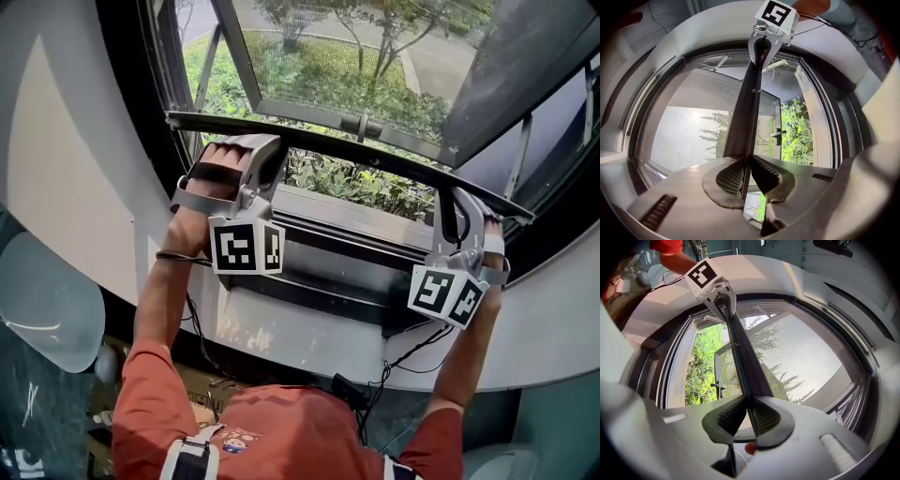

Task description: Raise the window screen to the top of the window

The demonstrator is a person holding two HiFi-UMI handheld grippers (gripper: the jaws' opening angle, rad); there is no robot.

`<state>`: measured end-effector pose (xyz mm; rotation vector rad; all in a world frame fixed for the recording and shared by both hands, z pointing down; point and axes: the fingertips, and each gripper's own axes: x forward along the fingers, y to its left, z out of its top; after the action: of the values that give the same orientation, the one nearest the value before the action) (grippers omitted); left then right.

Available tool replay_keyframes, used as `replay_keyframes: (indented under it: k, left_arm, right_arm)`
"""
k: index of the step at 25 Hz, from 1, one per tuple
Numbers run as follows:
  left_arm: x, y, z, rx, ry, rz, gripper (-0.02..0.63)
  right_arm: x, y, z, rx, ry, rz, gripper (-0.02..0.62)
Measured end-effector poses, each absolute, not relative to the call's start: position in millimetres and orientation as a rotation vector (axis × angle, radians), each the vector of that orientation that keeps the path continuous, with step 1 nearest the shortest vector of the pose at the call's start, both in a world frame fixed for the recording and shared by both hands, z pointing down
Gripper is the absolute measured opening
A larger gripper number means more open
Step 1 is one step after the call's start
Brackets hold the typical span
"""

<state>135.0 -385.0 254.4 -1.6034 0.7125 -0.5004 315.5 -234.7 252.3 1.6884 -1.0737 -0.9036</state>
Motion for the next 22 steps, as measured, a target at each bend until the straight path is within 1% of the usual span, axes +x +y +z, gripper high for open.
replay_keyframes:
  k: [15, 22]
  left_arm:
    - [133, -382, 226, -1.532, 0.761, -0.449, 0.055]
    - [135, -382, 240, -1.526, 0.721, -0.471, 0.055]
  right_arm:
    - [313, -233, 225, 1.74, -1.021, -0.992, 0.057]
    - [315, -234, 241, 1.726, -1.02, -0.993, 0.057]
